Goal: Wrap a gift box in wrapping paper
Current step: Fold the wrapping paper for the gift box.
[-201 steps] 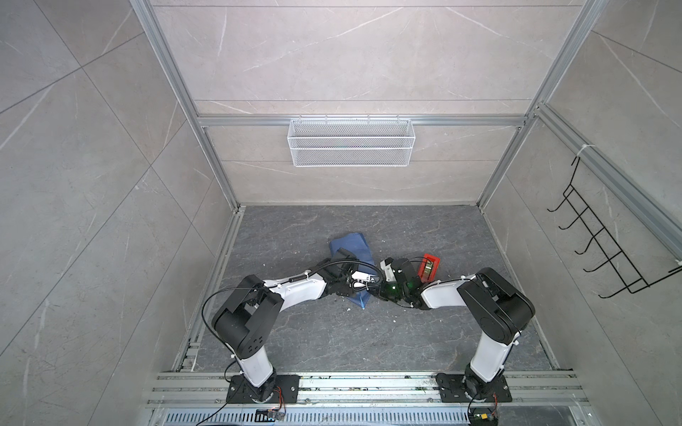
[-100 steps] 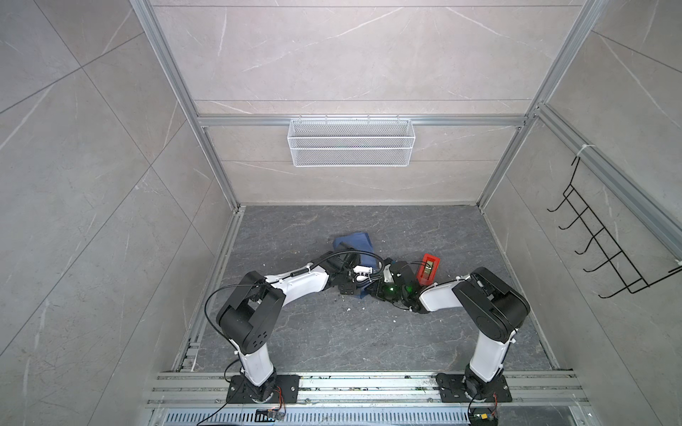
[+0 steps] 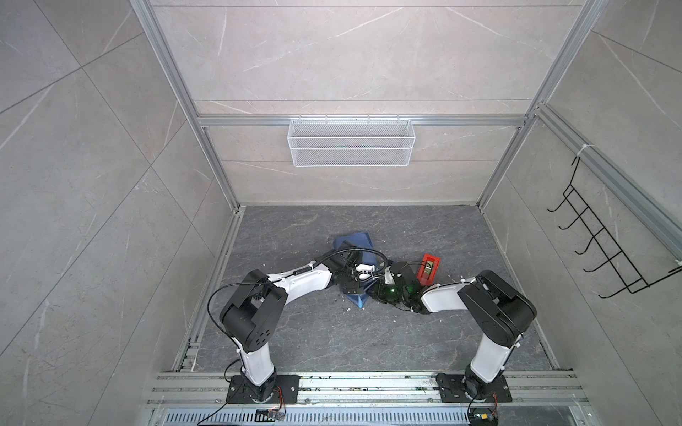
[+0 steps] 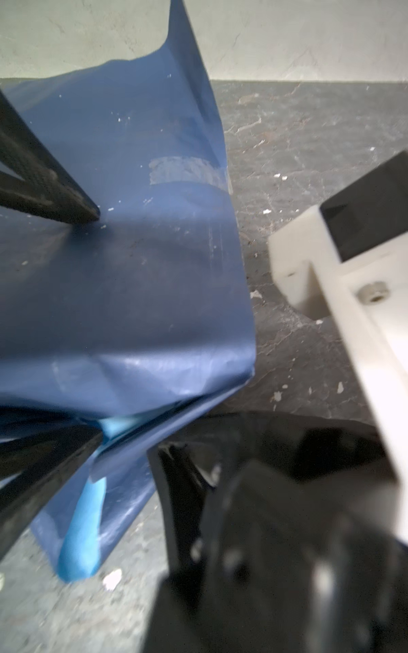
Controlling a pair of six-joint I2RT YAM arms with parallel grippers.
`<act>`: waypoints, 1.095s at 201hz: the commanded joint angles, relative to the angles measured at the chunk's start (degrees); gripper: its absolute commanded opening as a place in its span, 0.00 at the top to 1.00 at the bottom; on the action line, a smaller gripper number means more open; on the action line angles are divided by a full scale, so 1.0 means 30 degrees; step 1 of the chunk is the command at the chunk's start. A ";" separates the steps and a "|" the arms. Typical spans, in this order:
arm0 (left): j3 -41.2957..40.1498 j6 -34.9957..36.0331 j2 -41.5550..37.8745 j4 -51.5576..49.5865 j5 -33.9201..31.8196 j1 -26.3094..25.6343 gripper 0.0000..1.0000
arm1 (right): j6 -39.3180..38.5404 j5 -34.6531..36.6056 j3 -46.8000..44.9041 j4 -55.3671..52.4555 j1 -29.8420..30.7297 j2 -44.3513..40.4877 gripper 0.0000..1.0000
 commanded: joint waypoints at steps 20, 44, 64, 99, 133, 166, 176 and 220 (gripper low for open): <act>0.0668 -0.0651 -0.0517 -0.2446 0.0983 -0.0164 0.08 | -0.0231 -0.0265 0.0901 -0.1572 0.0123 -0.1031 1.00; 0.0711 -0.0541 -0.0370 -0.2507 0.1125 -0.0183 0.09 | -0.0465 -0.0275 0.1650 -0.1898 0.0097 -0.0637 1.00; 0.0735 -0.0704 -0.0425 -0.2353 0.1358 -0.0185 0.09 | -0.0345 -0.0246 0.1860 -0.1573 -0.0033 -0.0399 1.00; 0.0181 -0.0335 0.0587 -0.0581 0.0586 -0.0192 0.10 | -0.0183 -0.0274 0.2177 -0.0857 -0.0132 0.0232 1.00; -0.0439 -0.0119 0.0760 0.0962 -0.0325 -0.0178 0.17 | -0.0281 -0.0341 0.1902 -0.0616 -0.0175 0.0025 1.00; -0.1178 0.0490 0.0721 0.2176 -0.1553 -0.0198 0.21 | -0.0084 -0.0275 0.1282 -0.0495 -0.0177 -0.0252 1.00; -0.1610 0.0817 0.0645 0.2668 -0.1740 -0.0184 0.22 | -0.0113 -0.0220 0.1033 -0.0354 -0.0165 -0.0263 1.00; -0.1771 0.1003 0.0572 0.2698 -0.2186 -0.0201 0.28 | 0.0880 0.0394 -0.0181 0.1420 -0.0172 0.0309 1.00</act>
